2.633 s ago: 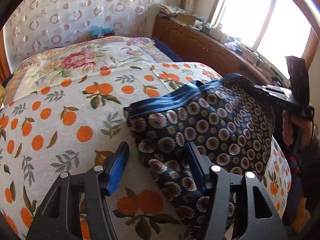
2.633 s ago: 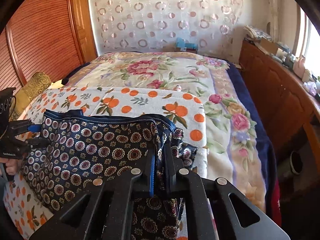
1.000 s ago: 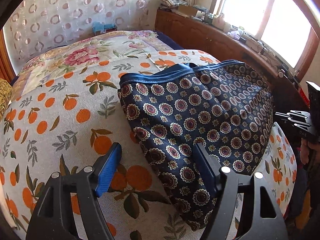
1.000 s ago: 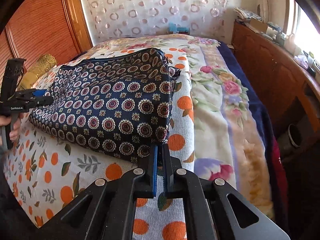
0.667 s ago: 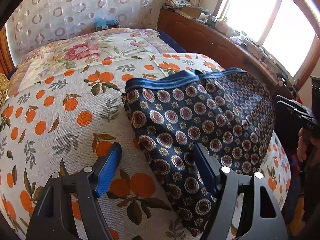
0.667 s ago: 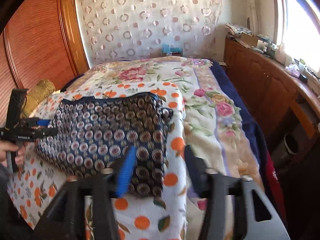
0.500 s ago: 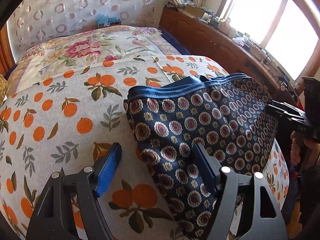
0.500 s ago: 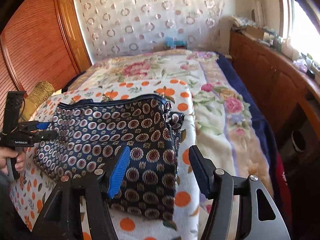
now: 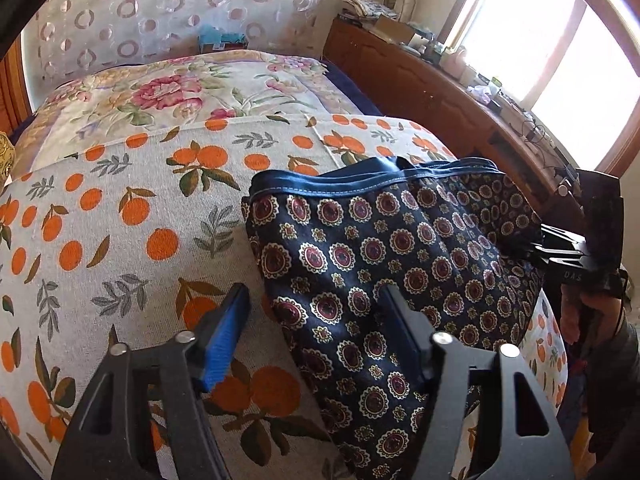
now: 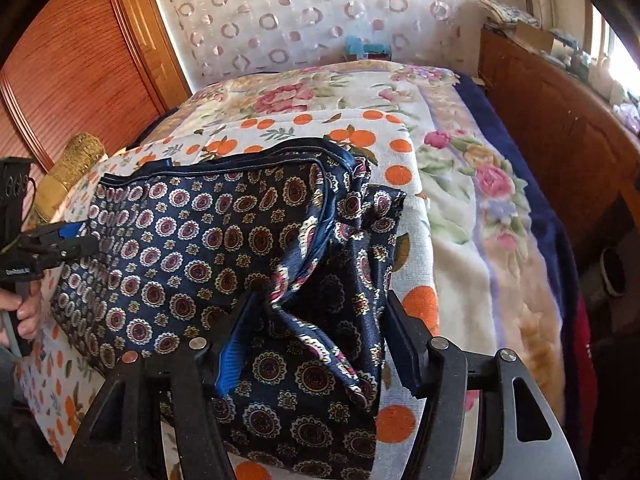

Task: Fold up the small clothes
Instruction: 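Grasp the folded navy shirt with both grippers and lift it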

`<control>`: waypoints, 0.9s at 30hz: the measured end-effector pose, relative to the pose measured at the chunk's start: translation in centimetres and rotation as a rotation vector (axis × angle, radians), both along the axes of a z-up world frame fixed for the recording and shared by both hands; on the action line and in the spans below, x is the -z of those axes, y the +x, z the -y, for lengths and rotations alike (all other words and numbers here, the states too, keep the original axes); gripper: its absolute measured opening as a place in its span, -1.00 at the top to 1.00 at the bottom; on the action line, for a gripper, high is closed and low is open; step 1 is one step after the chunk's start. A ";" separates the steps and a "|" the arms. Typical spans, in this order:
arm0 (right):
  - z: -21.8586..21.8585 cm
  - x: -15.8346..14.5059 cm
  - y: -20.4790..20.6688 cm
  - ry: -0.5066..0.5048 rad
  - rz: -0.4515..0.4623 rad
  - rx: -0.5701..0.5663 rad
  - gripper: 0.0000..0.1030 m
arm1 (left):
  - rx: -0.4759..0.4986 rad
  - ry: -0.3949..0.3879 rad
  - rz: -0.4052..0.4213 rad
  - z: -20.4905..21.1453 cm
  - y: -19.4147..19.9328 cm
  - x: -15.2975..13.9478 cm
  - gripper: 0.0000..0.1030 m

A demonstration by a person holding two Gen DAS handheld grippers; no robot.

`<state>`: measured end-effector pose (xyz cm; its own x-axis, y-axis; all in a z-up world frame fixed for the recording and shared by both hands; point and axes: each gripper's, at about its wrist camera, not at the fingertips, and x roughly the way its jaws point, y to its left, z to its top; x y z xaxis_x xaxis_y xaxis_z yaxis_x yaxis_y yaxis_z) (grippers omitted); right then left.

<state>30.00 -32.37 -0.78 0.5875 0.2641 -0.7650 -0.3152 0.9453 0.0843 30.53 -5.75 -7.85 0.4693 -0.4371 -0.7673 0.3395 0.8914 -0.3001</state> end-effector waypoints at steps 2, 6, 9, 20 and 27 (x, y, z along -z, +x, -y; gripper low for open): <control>0.1 -0.1 -0.1 0.015 -0.001 -0.004 0.02 | -0.004 -0.010 -0.006 -0.1 0.1 0.0 0.02; 0.3 -0.1 -0.6 0.042 0.001 -0.013 0.47 | -0.007 -0.051 -0.043 -0.3 0.5 0.2 0.41; 0.2 0.0 -1.1 0.062 0.006 -0.020 0.67 | 0.003 -0.098 -0.081 -0.4 0.7 0.4 0.76; -1.0 -2.0 -3.3 0.045 0.125 -0.028 0.80 | 0.046 -0.155 0.050 -1.0 -2.1 -4.2 0.88; -4.8 -5.0 -4.4 0.012 0.224 -0.112 0.81 | 0.017 -0.178 0.160 -3.9 -4.8 -7.8 0.88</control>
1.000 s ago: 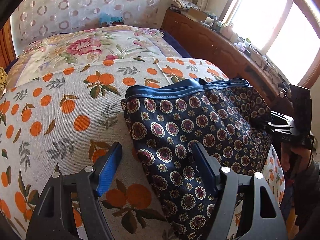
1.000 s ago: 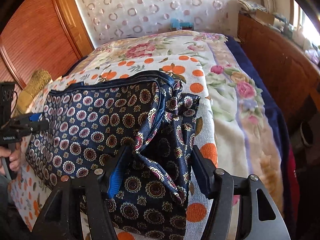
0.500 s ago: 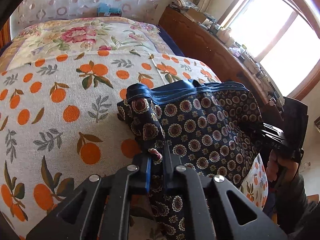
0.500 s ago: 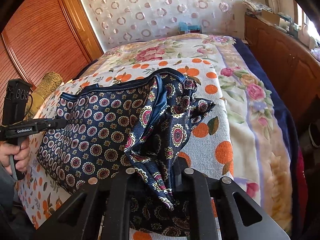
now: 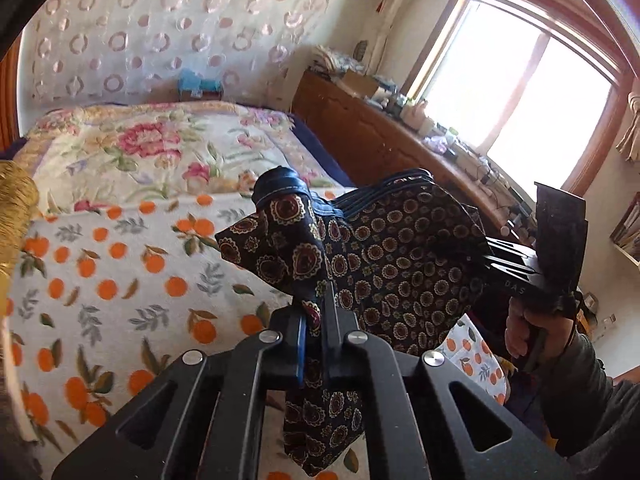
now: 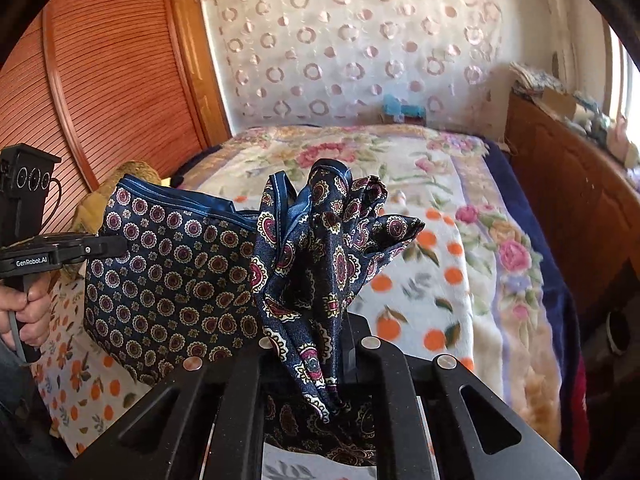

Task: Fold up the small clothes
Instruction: 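Grasp the folded navy shirt with both grippers and lift it, then carry the shirt with both grippers onto the clothes stack beside the yellow plush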

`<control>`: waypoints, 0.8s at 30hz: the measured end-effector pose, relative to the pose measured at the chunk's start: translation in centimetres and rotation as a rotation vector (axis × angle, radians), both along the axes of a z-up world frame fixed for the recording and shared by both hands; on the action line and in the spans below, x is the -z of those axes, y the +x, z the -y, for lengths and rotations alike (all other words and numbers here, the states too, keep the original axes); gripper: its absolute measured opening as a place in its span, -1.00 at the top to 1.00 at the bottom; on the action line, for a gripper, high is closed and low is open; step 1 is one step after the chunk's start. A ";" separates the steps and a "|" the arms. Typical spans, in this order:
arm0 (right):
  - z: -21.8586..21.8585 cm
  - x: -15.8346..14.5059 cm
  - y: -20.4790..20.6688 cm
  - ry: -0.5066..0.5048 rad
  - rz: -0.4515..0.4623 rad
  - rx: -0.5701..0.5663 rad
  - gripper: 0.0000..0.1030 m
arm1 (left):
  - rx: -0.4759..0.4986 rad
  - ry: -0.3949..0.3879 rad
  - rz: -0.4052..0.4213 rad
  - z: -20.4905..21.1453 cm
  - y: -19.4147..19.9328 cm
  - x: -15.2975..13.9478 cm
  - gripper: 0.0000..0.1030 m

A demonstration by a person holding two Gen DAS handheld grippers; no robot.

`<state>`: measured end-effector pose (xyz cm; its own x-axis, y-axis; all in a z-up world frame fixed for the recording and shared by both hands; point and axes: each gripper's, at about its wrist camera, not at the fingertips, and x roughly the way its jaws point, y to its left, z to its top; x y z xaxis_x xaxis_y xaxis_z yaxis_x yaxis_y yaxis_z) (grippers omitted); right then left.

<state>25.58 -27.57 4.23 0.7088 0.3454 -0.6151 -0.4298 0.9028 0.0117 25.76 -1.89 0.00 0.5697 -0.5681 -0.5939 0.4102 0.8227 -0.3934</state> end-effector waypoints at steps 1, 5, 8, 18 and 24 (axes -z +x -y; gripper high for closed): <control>-0.7 -0.3 0.0 -0.004 0.015 -0.018 0.81 | -0.013 -0.002 0.011 -0.7 -0.3 -0.4 0.88; -3.0 -1.4 -0.1 -0.011 0.054 -0.070 0.81 | -0.082 -0.009 0.053 -4.6 -1.8 -2.0 0.88; -4.7 -1.8 0.1 -0.020 0.072 -0.122 0.81 | -0.141 -0.004 0.077 -7.6 -2.6 -2.8 0.88; -15.2 -3.3 4.0 -0.042 0.139 -0.338 0.82 | -0.370 0.010 0.139 -18.5 -6.5 -4.0 0.89; -23.8 -3.3 7.6 -0.050 0.156 -0.485 0.82 | -0.500 0.000 0.142 -23.9 -7.6 -3.1 0.89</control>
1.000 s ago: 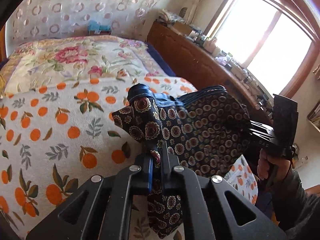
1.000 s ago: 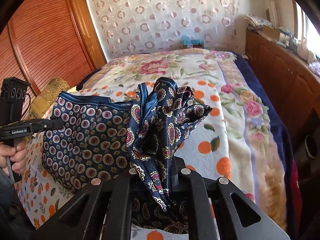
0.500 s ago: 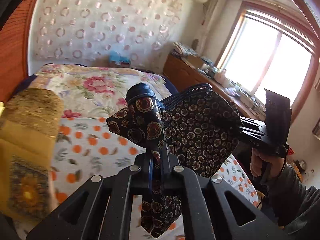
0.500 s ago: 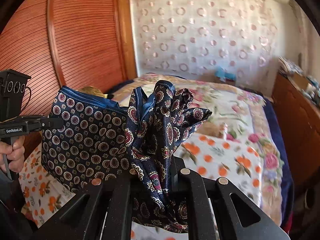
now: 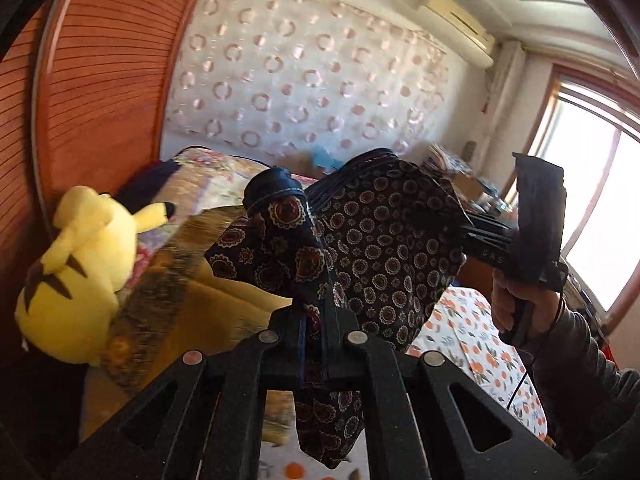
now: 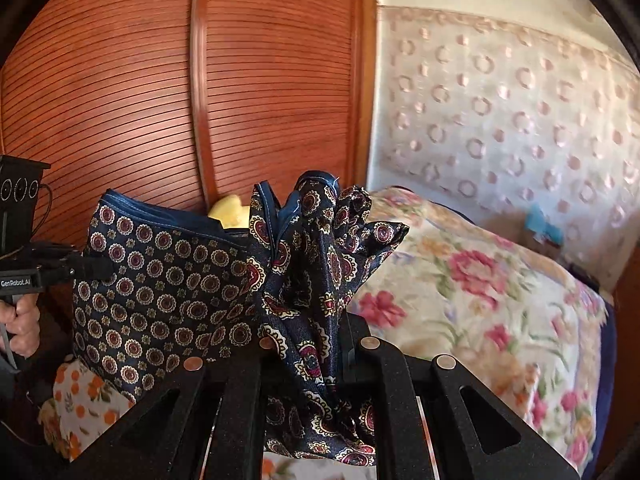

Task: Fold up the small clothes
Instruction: 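Carry the shirt with both grippers onto the clothes stack beside the yellow plush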

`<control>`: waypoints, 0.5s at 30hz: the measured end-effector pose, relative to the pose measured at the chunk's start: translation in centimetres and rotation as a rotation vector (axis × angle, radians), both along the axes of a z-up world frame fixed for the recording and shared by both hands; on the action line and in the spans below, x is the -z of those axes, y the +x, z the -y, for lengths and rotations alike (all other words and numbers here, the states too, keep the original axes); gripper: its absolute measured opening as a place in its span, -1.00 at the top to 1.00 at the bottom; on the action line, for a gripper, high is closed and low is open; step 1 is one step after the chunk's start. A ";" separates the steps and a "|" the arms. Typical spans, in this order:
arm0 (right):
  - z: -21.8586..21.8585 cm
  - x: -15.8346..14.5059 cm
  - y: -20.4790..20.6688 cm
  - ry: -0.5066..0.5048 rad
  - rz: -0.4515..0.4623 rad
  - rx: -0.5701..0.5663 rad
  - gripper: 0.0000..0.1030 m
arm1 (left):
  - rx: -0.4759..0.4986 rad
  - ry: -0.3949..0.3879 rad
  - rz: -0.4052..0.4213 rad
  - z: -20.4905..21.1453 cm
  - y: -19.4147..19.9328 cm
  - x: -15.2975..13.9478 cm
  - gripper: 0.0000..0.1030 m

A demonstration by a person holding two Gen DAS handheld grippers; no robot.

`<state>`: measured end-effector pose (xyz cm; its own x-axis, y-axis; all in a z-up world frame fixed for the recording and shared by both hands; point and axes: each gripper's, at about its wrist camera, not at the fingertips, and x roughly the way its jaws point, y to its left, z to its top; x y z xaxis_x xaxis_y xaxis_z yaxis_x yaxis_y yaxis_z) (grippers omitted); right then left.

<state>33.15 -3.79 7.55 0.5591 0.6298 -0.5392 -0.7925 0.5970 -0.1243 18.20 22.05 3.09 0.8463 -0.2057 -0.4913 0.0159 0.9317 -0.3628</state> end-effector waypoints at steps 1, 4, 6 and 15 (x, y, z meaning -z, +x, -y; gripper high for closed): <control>-0.9 0.2 1.1 -0.007 0.004 -0.018 0.82 | -0.018 -0.003 -0.004 -0.7 0.0 0.3 0.89; -4.2 0.9 3.5 -0.034 0.012 -0.071 0.83 | -0.058 -0.017 -0.017 -2.2 -0.1 1.4 0.89; -6.4 1.3 6.2 -0.051 0.015 -0.095 0.83 | -0.078 -0.028 -0.024 -3.1 -0.2 2.1 0.89; -11.7 2.8 12.3 -0.117 -0.017 -0.142 0.85 | -0.150 -0.001 -0.077 -4.6 -0.8 4.5 0.88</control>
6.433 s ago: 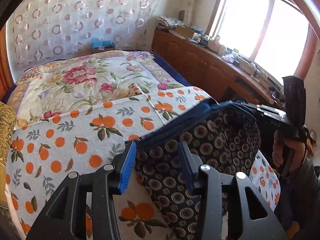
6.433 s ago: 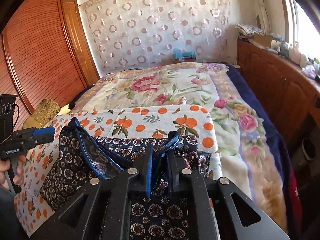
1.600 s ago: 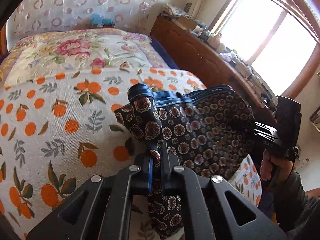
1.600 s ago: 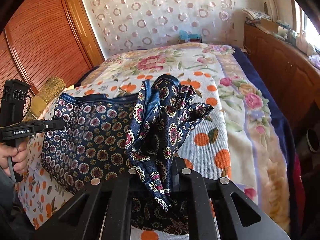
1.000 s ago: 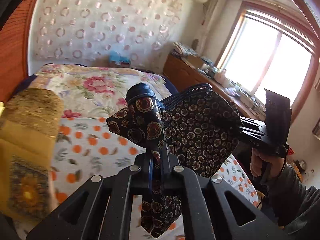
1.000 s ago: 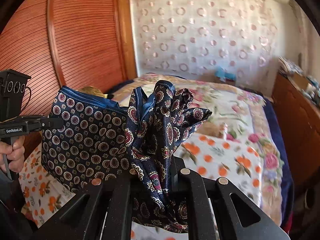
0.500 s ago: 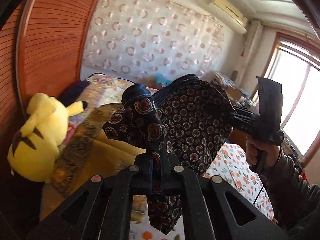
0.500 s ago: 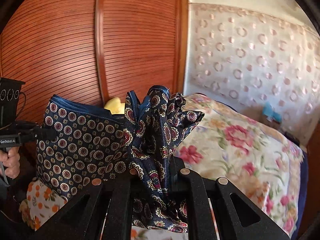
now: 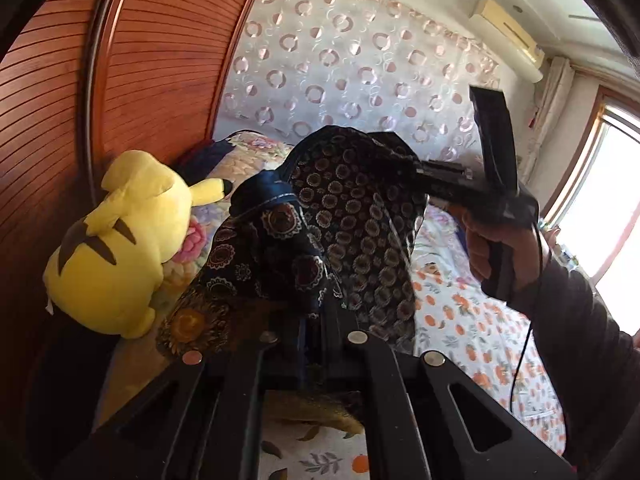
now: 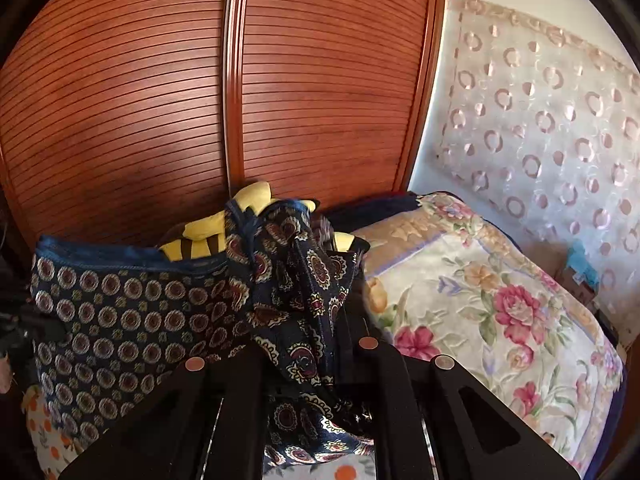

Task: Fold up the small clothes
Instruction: 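Carry the shirt with both grippers onto the clothes stack beside the yellow plush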

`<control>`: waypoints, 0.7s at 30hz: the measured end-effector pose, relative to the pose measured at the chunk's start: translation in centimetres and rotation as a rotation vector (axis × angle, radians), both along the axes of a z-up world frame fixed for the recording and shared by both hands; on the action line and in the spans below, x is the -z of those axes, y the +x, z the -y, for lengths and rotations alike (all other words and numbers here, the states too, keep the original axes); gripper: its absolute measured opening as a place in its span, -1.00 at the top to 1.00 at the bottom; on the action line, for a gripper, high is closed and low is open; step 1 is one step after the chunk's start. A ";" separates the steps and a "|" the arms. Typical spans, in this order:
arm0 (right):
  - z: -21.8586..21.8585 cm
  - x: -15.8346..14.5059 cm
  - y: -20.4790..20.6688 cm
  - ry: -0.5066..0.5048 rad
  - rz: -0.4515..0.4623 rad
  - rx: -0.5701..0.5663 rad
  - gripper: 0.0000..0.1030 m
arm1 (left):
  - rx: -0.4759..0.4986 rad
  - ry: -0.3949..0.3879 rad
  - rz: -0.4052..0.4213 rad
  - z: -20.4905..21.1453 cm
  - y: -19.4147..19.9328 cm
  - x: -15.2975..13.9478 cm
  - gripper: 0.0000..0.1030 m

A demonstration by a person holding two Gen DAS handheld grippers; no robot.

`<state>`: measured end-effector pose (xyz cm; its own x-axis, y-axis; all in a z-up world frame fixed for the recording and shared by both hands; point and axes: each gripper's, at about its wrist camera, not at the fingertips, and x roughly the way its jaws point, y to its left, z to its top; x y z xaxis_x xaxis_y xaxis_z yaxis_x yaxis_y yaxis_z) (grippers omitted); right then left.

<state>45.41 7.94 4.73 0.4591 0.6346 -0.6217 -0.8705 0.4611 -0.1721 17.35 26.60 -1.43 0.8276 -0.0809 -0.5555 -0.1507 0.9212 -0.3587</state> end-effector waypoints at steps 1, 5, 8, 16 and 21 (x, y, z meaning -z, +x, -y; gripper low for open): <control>-0.7 0.1 0.6 0.002 -0.012 0.002 0.85 | -0.006 0.008 -0.006 0.0 -0.1 0.3 0.88; -2.7 1.2 2.2 -0.008 -0.040 0.009 0.84 | -0.026 0.017 -0.033 0.0 -0.3 1.5 0.88; -3.4 1.8 2.8 -0.021 -0.055 0.025 0.69 | -0.036 0.023 -0.059 0.3 -0.4 2.3 0.88; -0.5 -1.2 0.5 0.084 0.028 0.156 0.14 | -0.071 0.042 -0.126 0.2 0.3 3.8 0.67; 0.2 -0.8 -2.7 0.115 -0.002 0.063 0.14 | -0.065 0.066 -0.123 0.4 0.3 3.9 0.15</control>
